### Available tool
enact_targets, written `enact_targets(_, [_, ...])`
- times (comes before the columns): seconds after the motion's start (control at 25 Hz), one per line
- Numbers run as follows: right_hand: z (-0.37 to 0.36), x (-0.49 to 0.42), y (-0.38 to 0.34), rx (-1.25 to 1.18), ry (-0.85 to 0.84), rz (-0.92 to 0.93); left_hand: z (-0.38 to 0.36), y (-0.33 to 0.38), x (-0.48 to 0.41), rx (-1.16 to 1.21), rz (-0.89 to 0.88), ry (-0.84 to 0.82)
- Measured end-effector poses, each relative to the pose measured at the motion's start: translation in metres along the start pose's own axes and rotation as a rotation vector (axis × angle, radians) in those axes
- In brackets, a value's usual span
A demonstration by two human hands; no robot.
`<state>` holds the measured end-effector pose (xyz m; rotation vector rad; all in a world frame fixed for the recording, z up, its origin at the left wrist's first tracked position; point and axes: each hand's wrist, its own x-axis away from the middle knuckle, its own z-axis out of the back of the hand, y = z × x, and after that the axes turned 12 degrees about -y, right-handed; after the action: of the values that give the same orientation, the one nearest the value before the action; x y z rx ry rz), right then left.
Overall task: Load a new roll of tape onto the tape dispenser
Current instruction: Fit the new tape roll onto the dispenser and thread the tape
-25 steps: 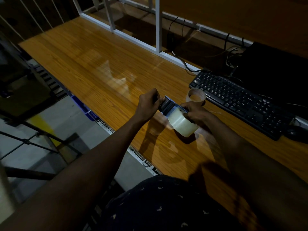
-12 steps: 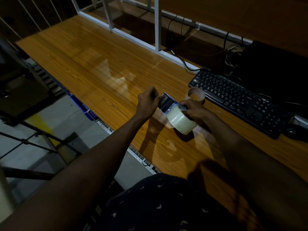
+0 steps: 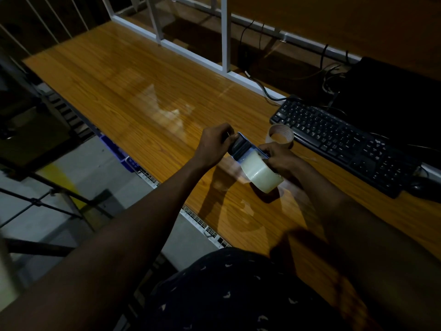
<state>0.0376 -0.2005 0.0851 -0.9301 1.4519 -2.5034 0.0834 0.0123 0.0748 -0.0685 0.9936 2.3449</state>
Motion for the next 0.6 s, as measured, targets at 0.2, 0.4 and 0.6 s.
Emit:
enact_targets(0.2, [0.0011,-0.0012,0.0046,0.019,0.007,0.006,0.0,0.0048,-0.0038,-0.033,-0.011,-0.033])
enact_targets(0.4, [0.0018,-0.0031,0.0071,-0.002,0.004,0.004,0.0011,0.006,-0.0054,-0.032,-0.035,-0.037])
enact_targets(0.6, [0.0006,-0.0071,0.0085,0.037,0.014,0.022,-0.0015,0.0048,-0.0065,-0.055,-0.046,0.024])
